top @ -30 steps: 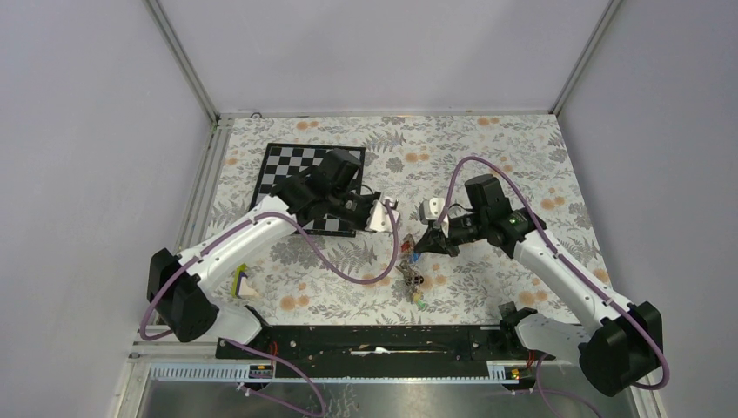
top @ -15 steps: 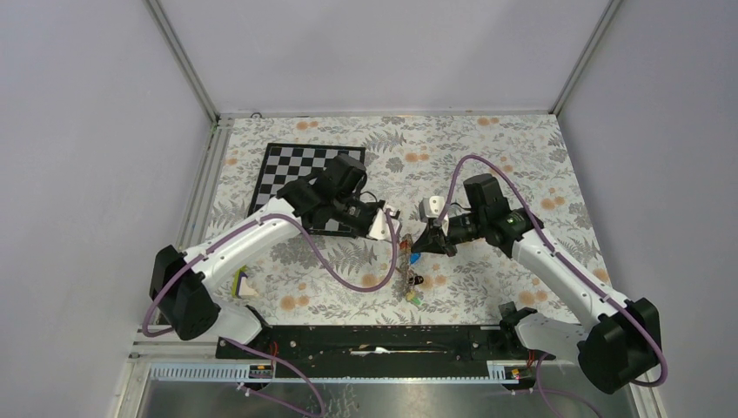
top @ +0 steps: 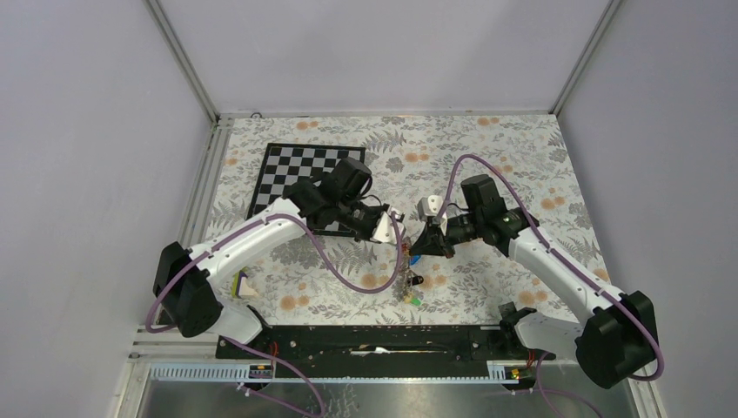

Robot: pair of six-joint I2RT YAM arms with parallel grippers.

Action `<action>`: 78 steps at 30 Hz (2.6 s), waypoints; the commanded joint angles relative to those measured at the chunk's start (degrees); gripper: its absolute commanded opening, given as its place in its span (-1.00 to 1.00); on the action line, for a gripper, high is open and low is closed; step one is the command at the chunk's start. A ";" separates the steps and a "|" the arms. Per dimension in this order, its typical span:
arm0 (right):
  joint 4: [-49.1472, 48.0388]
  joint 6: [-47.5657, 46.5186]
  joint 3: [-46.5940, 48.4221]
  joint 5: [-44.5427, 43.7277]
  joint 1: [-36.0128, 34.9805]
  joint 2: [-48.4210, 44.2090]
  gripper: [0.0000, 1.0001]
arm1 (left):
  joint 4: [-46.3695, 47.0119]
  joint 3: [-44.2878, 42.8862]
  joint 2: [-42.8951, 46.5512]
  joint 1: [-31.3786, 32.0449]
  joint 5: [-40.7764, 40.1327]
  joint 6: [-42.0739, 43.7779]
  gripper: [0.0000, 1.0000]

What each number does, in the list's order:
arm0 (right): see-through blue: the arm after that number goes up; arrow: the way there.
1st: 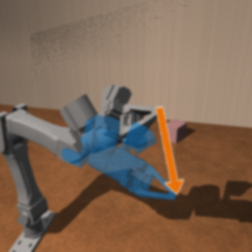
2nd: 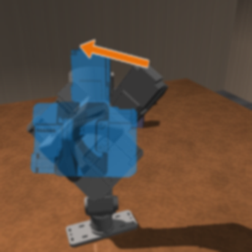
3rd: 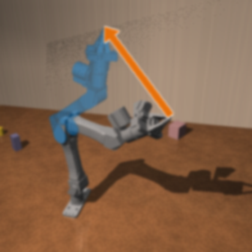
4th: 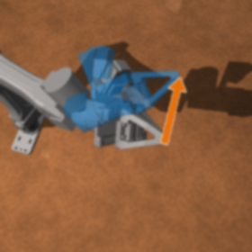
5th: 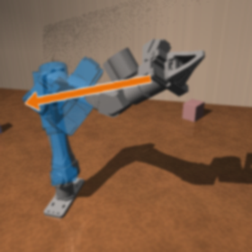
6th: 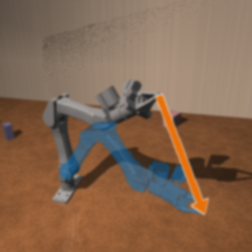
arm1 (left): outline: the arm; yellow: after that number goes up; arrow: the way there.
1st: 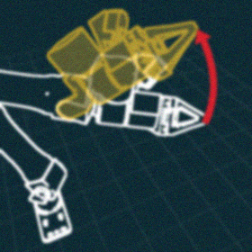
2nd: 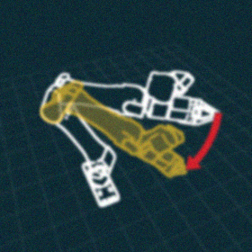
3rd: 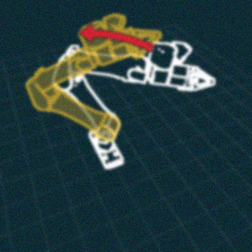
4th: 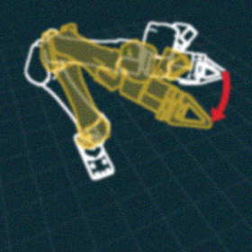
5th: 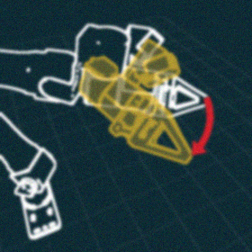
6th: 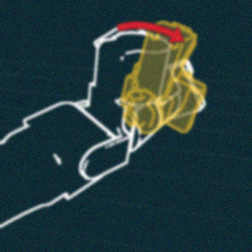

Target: Put the keys on the keyring

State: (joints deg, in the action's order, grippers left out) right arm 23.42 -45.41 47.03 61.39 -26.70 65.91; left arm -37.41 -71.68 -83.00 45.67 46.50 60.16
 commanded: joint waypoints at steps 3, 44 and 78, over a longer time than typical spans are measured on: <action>-3.06 2.60 1.36 5.19 -0.59 1.35 -1.00 | 1.02 -1.68 -0.38 1.89 -0.15 2.07 -1.00; -3.80 2.74 0.48 3.79 -0.48 0.84 -1.00 | 3.04 1.73 3.53 3.36 -5.40 3.05 -1.00; -3.77 2.82 0.44 3.74 -0.39 1.95 -1.00 | 2.99 1.81 4.37 3.41 0.44 1.16 -1.00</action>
State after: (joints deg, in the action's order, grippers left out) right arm 21.93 -42.72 47.00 63.11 -26.74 67.79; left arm -36.27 -69.14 -81.58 49.19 44.05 60.95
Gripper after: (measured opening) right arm 0.018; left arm 0.009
